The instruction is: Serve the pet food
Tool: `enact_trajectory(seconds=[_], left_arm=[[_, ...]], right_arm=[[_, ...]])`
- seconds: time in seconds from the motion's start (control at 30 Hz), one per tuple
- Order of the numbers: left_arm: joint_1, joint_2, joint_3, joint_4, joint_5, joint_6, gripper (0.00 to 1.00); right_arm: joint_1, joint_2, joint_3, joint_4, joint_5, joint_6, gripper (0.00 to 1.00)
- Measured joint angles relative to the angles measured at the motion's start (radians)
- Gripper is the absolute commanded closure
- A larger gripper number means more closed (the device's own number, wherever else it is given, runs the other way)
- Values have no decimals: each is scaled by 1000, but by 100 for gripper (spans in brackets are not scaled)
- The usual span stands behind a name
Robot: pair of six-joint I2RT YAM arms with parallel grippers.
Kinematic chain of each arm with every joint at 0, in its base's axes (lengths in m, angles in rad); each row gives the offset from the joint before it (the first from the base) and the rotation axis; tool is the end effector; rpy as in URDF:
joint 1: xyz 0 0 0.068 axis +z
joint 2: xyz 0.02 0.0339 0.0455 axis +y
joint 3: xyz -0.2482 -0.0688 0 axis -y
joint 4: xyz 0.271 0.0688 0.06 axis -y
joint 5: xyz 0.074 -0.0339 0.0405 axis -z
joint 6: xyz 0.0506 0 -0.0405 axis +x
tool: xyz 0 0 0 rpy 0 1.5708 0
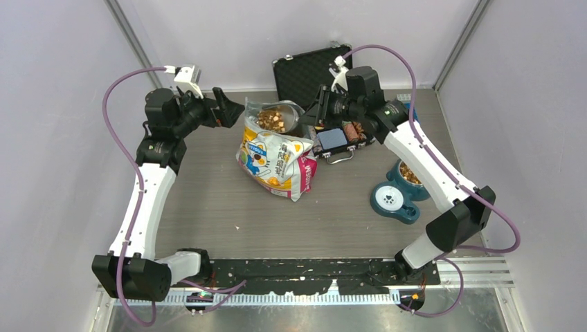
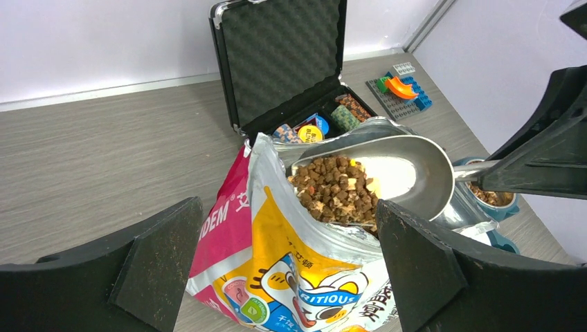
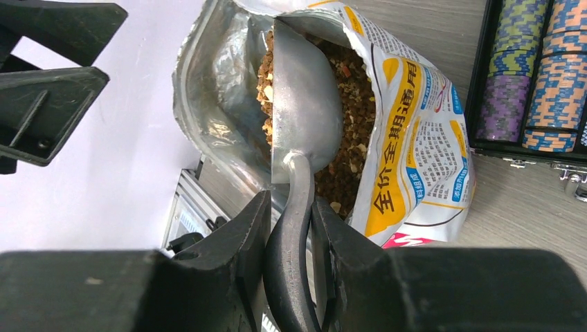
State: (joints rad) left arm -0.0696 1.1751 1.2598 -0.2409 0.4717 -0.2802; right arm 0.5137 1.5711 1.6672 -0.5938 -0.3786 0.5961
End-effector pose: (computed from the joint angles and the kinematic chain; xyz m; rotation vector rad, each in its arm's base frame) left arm 0.3046 -0.0443 0.4067 0.1706 1.7471 -0.6627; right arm 0.3308 0.2081 0.3897 -0.1595 2.2040 1.0455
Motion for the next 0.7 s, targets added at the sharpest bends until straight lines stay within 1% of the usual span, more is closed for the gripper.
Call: enact_trajectory(seconds=[0.27,0.7], left_arm=[[0,0,0,0,1,1,1],[0,0,0,3,24,1,1]], right_arm=[[-20,-62,-79,72,-4,10,95],[-53,-130,-206,180,-26,77,95]])
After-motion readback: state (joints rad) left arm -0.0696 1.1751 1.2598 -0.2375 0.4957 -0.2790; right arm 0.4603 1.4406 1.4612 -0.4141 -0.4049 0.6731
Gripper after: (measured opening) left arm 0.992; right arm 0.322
